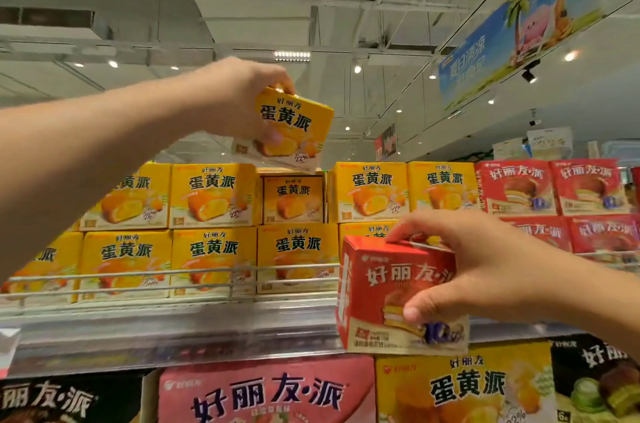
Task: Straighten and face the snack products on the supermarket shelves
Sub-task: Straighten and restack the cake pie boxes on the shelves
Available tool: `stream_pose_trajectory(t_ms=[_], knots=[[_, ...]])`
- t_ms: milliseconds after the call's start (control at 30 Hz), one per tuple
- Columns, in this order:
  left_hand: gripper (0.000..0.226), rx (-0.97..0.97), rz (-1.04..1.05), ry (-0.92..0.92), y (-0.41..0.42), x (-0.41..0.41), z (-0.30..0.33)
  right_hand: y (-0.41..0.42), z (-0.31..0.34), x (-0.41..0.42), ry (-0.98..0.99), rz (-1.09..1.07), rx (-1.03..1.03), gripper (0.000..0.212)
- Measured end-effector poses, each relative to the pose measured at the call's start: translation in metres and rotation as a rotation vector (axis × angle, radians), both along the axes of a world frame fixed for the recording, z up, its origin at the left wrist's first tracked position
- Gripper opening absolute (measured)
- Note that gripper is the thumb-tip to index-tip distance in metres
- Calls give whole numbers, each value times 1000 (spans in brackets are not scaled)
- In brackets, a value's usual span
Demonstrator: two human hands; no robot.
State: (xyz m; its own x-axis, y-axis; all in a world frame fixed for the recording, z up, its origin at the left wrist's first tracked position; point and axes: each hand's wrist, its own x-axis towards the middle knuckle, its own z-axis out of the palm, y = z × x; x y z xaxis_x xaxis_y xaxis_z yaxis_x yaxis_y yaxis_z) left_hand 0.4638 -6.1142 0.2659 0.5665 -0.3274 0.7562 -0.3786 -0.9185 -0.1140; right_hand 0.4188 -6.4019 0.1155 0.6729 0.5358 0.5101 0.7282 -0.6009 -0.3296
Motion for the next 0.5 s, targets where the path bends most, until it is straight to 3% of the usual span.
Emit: stream_pose_trajectory(t_ms=[267,500], knots=[[62,-77,-91,109,-6,36,-6,-19,-6,4,13,-52,-17,60],[64,-4,28,161,-1,63,-36,-19,-9,12,59,-61,8,62]])
